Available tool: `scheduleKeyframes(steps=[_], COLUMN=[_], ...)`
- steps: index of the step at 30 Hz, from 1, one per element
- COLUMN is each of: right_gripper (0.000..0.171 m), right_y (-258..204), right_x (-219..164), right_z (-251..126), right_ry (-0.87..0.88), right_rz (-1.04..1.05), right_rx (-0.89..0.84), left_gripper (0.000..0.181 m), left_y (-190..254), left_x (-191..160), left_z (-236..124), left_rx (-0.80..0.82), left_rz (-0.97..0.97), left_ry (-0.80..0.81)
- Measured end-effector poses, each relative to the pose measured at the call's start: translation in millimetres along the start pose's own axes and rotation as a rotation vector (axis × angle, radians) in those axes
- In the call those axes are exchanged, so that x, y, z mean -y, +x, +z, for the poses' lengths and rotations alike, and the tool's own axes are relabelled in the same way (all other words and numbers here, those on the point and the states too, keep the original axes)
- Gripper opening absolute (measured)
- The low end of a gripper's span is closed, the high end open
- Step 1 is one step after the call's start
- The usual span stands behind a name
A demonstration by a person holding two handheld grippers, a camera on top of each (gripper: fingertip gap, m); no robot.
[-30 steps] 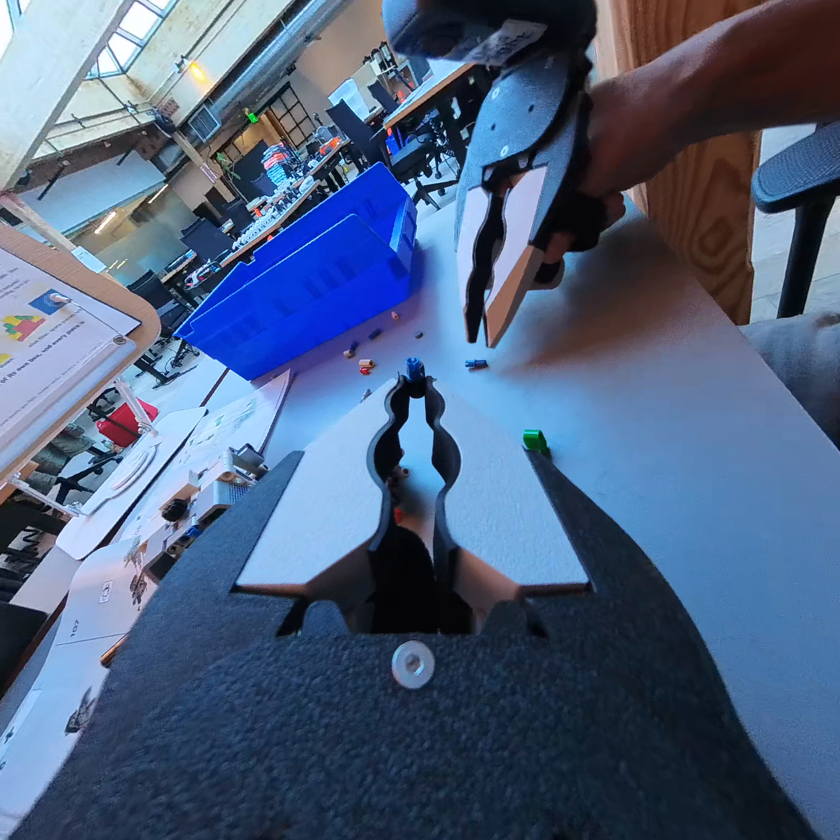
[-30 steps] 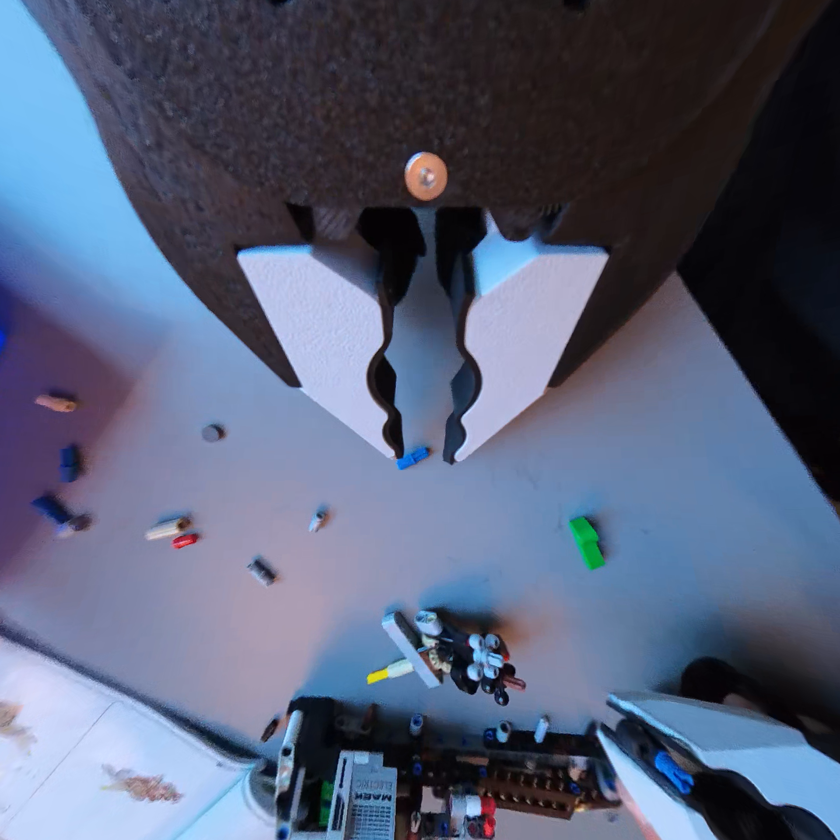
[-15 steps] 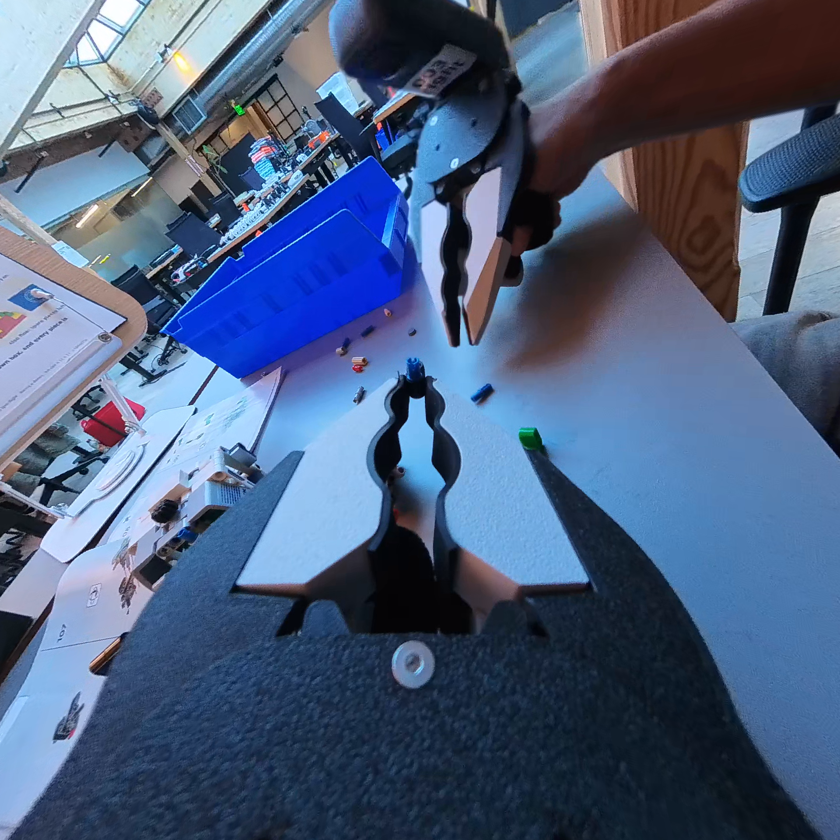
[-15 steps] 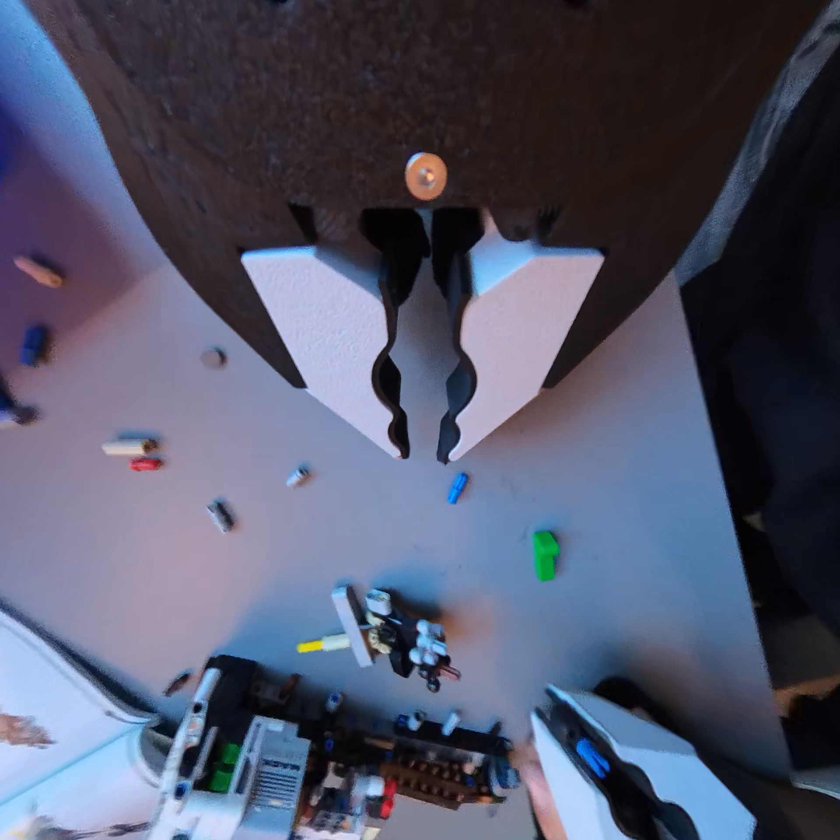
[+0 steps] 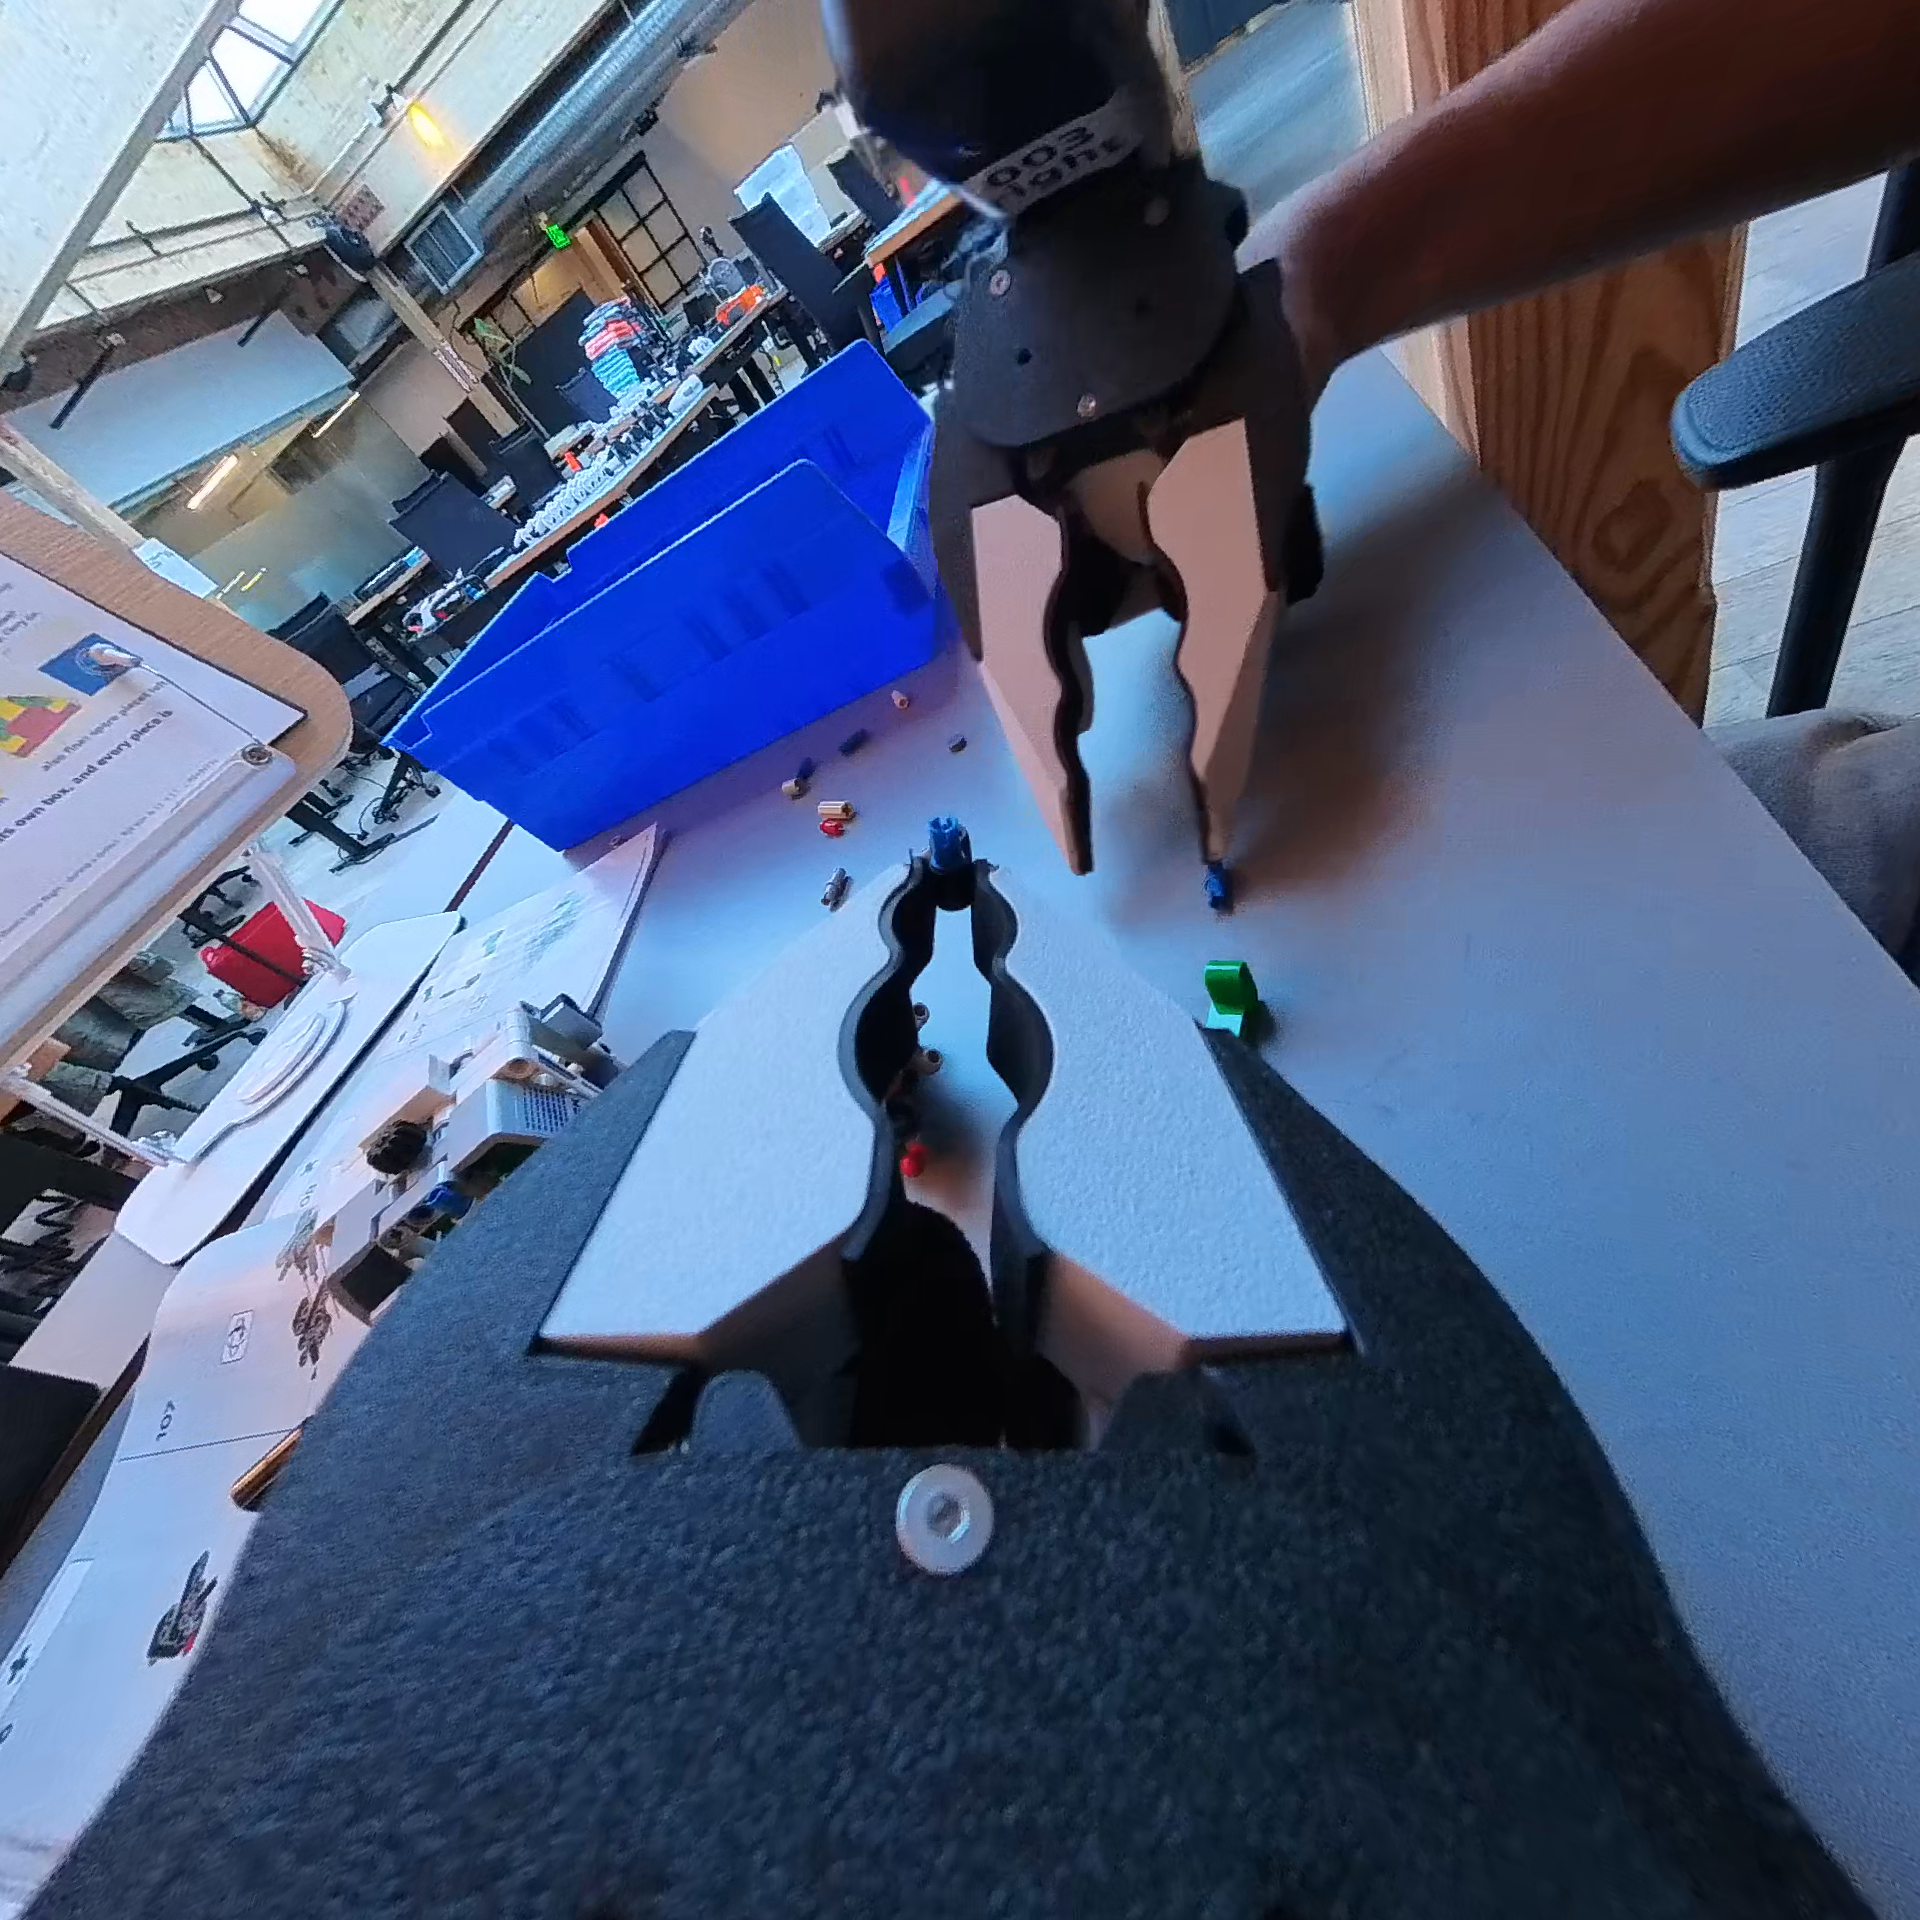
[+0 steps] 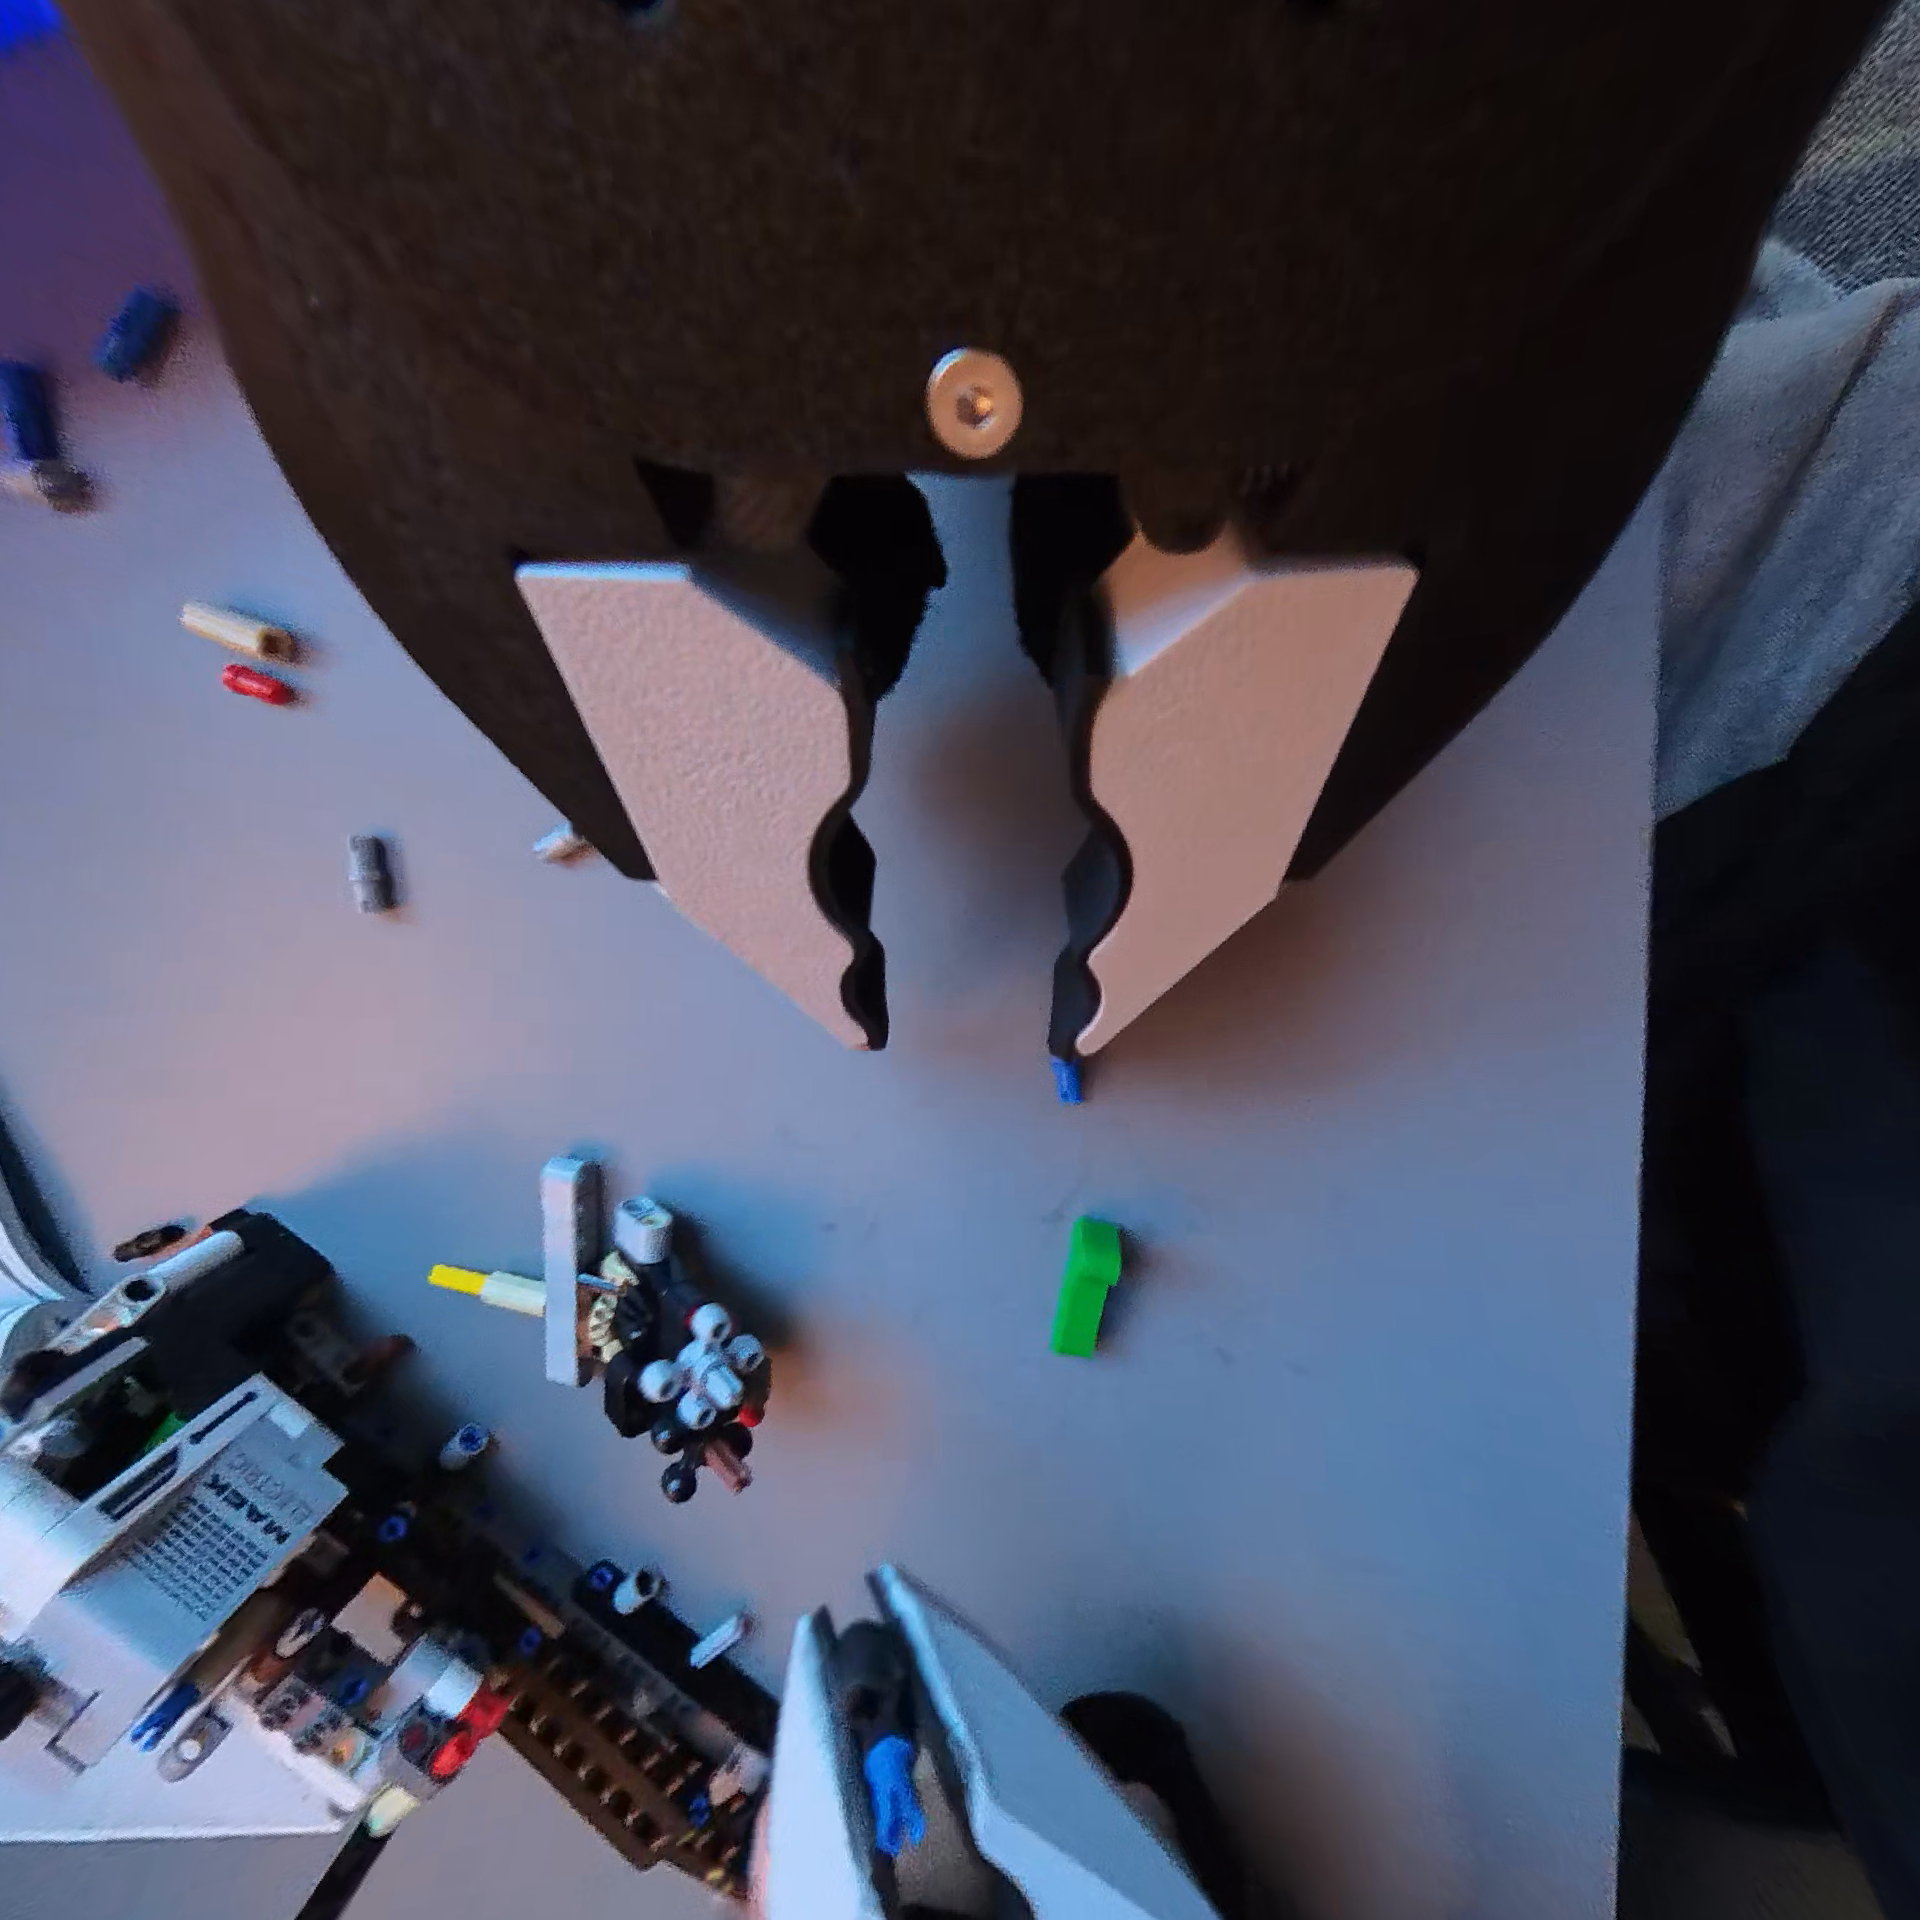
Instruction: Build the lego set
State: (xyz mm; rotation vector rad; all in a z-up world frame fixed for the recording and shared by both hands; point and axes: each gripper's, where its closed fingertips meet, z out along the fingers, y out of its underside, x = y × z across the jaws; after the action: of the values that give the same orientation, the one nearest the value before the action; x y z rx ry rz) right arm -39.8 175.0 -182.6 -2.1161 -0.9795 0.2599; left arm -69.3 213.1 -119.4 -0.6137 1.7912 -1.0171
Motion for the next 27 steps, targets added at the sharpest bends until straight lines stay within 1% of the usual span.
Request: scheduleKeyframes(steps=[2, 4, 7, 10, 13, 16, 19, 21, 23, 27], right_gripper=[0.034, 0.033, 0.029, 0.028, 0.022, 0.019, 0.015, 0.015, 0.015, 0.011], right_y=[-8.8, -12.9, -15.8, -27.4, -25.0, -27.3, -25.0, -22.3, -25.1, -25.7], right_x=[2.2, 6.5, 8.9, 12.7, 2.7, 0.2, 2.8, -2.7, -1.5, -0.8], right_z=[-2.9, -5.3, -7.5, -10.1, -14.1, -11.3, -8.6, -4.5, -1.3, 2.7], right_ry=[0.008, 0.019, 0.021, 0.064, 0.047, 0.052, 0.066, 0.027, 0.034, 0.027], right_rz=[0.024, 0.057, 0.157, 0.262, 0.267, 0.239, 0.142, 0.113, 0.080, 0.022], right_rx=[0.013, -0.029, -0.159, -0.233, -0.319, -0.249, -0.179, -0.120, -0.055, -0.012], left_gripper=[0.004, 0.004, 0.004, 0.004, 0.004, 0.004, 0.004, 0.004, 0.004, 0.004], left_y=[0.4, 0.6, 0.6, 1.6, 2.9, 3.1, 2.7, 2.8, 3.5, 6.3], left_x=[0.1, 0.2, 0.0, -0.1, -0.4, -0.4, -0.2, 0.1, 0.2, -0.6], left_z=[-0.1, -0.2, -0.3, -0.2, 0.1, 0.1, -0.1, -0.3, -0.4, 0.3], left_rx=[-0.001, 0.001, 0.003, 0.001, -0.001, -0.001, 0.000, -0.001, -0.003, -0.010], left_rz=[0.004, 0.007, 0.010, 0.018, 0.029, 0.031, 0.028, 0.028, 0.033, 0.051], left_ry=[0.001, 0.001, -0.001, -0.002, -0.004, -0.004, -0.003, -0.001, 0.000, -0.006])
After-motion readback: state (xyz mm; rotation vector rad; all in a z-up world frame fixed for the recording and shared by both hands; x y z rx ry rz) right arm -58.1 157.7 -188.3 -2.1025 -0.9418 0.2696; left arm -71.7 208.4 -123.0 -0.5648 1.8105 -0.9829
